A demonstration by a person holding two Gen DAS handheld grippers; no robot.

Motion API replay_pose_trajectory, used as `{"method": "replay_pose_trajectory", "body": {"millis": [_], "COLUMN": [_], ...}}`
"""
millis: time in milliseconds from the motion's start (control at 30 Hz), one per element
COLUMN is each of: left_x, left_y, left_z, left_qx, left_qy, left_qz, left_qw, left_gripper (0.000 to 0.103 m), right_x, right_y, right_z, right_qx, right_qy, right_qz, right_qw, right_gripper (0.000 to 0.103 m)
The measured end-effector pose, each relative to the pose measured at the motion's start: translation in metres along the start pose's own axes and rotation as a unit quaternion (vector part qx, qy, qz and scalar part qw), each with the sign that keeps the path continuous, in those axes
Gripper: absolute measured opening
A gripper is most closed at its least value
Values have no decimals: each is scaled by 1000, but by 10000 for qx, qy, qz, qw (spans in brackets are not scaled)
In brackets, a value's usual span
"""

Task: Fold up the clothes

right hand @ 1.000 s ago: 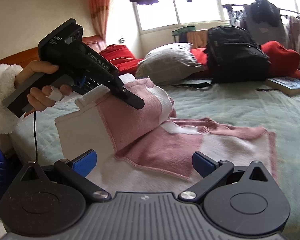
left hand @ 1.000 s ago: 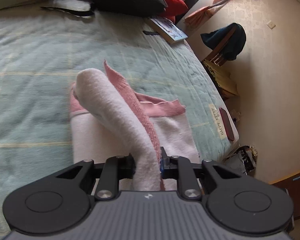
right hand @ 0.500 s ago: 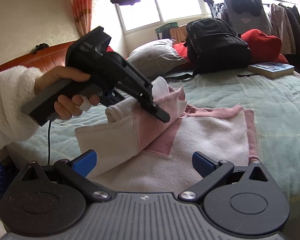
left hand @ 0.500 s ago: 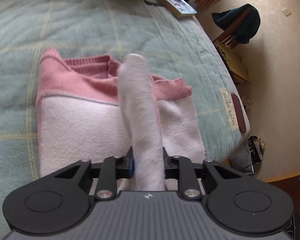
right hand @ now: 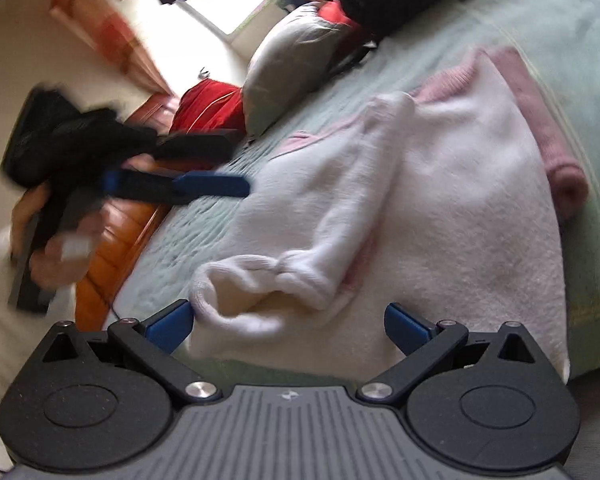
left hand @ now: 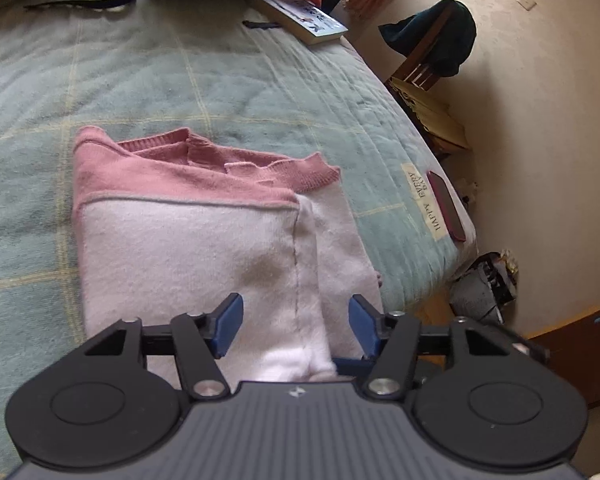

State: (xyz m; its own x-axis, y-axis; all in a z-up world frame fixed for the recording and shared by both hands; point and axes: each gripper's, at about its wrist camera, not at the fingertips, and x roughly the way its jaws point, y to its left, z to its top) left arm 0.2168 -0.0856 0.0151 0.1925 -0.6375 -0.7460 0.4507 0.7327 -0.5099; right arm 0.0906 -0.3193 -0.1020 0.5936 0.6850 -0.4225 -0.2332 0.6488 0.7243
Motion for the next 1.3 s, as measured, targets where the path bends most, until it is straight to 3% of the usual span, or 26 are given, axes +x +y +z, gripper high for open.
{"method": "replay_pose_trajectory", "body": {"millis": [200,433,733,1000,1167,1300], "left_x": [-18,-38,-47,-46,-44,-47], "left_y": [5,11,29,37,33,33], "left_z": [-21,-53,-82,-84,-84,-86], "left_qx": [408,771,426,199,226,257], "left_qy": [-190,-483,-561,-578,-576,-612], "left_qz": [405,591,844,966,967,940], "left_qw": [9982,9941,9939,9934,9934,9934], "left_gripper": [70,80,82,82,83,83], "right_x": [-14,-14,14,43,44,38], "right_y": [2,-7,-26,-40,-42,-42], "right_z": [9,29,71,83,78,56], "right_qx": [-63,180,664,1099,1571,1887], "right_qy": [-233,-430,-282,-114,-217,-104], "right_qz": [-50,71,358,528,464,726], "right_qw": [9997,9989,9968,9925,9863,9793], "right_gripper": [103,103,103,103,103,103]}}
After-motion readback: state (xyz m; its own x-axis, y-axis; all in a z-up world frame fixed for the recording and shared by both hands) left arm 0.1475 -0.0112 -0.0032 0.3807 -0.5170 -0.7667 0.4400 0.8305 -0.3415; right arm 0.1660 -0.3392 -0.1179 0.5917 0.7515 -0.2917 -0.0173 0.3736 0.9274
